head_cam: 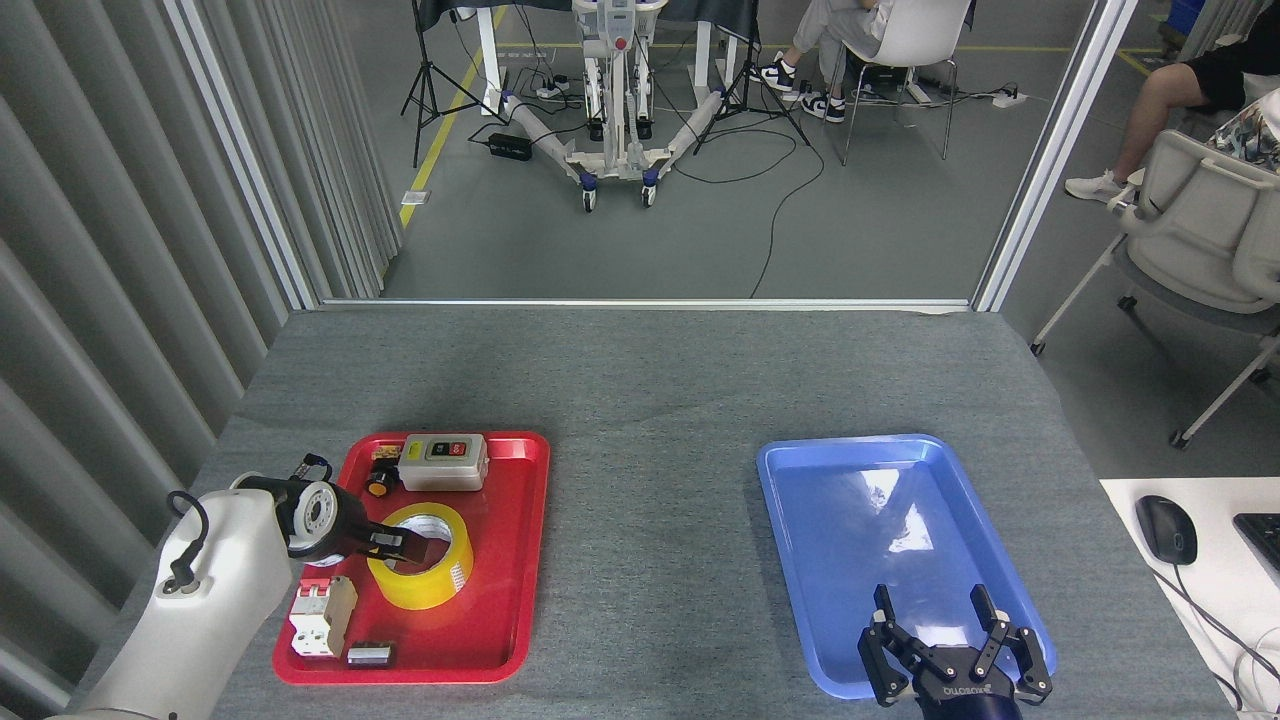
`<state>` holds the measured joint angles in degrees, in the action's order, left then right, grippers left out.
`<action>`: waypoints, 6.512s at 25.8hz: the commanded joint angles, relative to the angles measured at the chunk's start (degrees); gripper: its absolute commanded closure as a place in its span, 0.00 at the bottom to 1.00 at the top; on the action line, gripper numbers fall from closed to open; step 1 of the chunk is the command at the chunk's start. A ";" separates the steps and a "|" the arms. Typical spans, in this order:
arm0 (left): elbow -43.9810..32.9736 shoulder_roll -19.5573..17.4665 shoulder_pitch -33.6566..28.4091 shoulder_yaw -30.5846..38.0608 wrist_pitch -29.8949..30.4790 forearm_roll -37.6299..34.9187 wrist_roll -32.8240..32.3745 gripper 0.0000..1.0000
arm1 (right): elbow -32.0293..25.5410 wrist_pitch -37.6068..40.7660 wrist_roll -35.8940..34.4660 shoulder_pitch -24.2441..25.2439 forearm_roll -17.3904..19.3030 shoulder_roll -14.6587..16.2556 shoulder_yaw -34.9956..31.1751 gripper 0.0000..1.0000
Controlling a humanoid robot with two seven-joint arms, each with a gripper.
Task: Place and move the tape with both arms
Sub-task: 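Grasp the yellow tape roll with the left hand, then lift the tape and carry it toward the blue tray with the left hand, then reach the right gripper to the tape held by the left hand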
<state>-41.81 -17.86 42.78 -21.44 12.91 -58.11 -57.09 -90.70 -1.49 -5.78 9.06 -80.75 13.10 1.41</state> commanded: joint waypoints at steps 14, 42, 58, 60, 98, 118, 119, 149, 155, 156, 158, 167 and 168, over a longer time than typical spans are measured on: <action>0.68 0.72 0.20 -0.09 2.38 -0.69 3.13 0.89 | -0.09 -0.18 -0.11 0.17 -1.42 -1.06 -0.09 0.00; -1.61 -3.41 1.69 19.07 12.93 34.37 -26.58 1.00 | 0.00 -0.09 -0.11 0.44 -1.51 -2.38 -0.09 0.00; -7.59 8.89 -3.23 9.49 -0.87 61.62 -28.69 1.00 | 0.00 0.61 -13.29 1.49 -12.94 -1.50 0.09 0.00; -1.87 11.62 -1.21 9.93 -0.87 61.80 -28.51 1.00 | 0.18 0.61 -19.35 2.90 -15.84 0.61 0.09 0.00; 13.33 22.25 2.22 12.83 2.21 62.33 -27.28 1.00 | 4.22 6.68 -30.08 -20.75 -5.73 24.96 27.07 0.02; 13.33 20.67 1.96 12.83 2.21 62.33 -27.28 1.00 | 11.51 6.24 -26.74 -32.08 -13.20 21.62 38.50 0.11; 13.33 20.58 1.96 12.83 2.21 62.33 -27.28 1.00 | 11.51 6.24 -26.74 -32.17 -13.11 21.62 38.85 0.14; 13.16 17.68 2.22 12.83 2.03 62.41 -27.28 1.00 | 11.60 6.24 -25.07 -33.31 -13.11 20.12 40.43 0.76; 13.33 17.15 2.48 12.83 1.86 62.41 -27.28 0.98 | 11.60 6.24 -25.07 -33.40 -13.11 20.04 40.34 0.77; 13.25 17.15 2.57 12.83 1.77 62.41 -27.28 0.98 | 11.69 6.24 -25.07 -33.40 -13.11 19.68 40.34 0.75; 13.16 17.07 2.57 12.83 1.68 62.41 -27.28 0.98 | 11.78 6.06 -25.07 -33.75 -13.11 19.07 40.34 0.65; 13.25 16.45 2.40 12.83 1.77 62.33 -27.28 0.98 | 12.30 6.06 -25.07 -35.34 -12.32 18.89 39.55 0.41; 13.25 16.45 2.40 12.83 1.77 62.33 -27.28 0.98 | 12.74 6.15 -25.07 -35.86 -12.41 18.54 40.08 0.41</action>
<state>-28.59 -1.34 45.24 -8.60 14.66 4.24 -84.21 -78.61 4.66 -30.45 -25.93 -93.20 32.26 41.00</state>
